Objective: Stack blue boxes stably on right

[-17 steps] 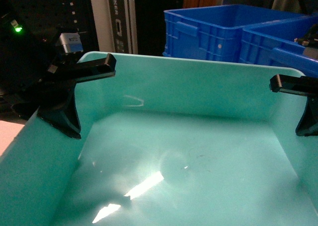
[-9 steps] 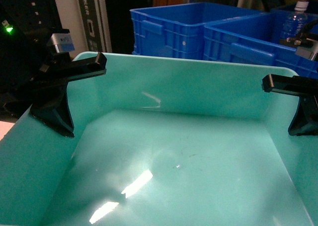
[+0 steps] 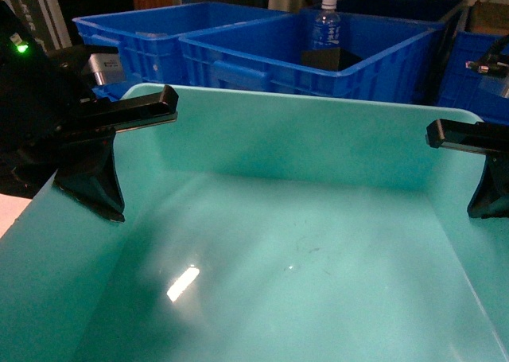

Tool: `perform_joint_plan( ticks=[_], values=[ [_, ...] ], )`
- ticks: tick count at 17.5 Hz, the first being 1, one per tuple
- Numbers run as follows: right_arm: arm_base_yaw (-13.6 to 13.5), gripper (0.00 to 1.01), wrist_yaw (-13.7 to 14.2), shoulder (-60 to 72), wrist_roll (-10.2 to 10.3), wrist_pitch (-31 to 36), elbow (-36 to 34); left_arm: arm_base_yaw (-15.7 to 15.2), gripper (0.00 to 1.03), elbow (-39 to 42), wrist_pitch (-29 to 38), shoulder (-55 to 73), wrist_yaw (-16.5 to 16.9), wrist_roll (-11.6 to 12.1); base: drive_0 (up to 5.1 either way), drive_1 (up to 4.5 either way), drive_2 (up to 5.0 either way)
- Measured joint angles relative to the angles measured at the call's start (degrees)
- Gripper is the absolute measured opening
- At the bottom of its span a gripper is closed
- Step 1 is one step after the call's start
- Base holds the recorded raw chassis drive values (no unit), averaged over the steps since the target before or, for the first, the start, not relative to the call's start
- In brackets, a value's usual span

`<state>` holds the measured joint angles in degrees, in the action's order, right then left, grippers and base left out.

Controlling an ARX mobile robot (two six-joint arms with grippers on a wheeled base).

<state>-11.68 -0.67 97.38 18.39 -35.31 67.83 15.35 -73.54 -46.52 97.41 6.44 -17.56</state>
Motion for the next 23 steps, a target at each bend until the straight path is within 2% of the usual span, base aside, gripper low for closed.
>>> perform_joint_plan(
  ticks=[16,23],
  values=[
    [-0.57,0.02,0.04,0.02,0.04,0.17,0.02,-0.39,0.02,0.00,-0.11,0.00,-0.02,0.00,2.9,-5.49,-2.8],
    [-0.57,0.02,0.04,0.02,0.04,0.17,0.02,-0.39,0.02,0.00,-0.13,0.00,-0.02,0.00,-1.6,-1.55,-1.6]
  ],
)
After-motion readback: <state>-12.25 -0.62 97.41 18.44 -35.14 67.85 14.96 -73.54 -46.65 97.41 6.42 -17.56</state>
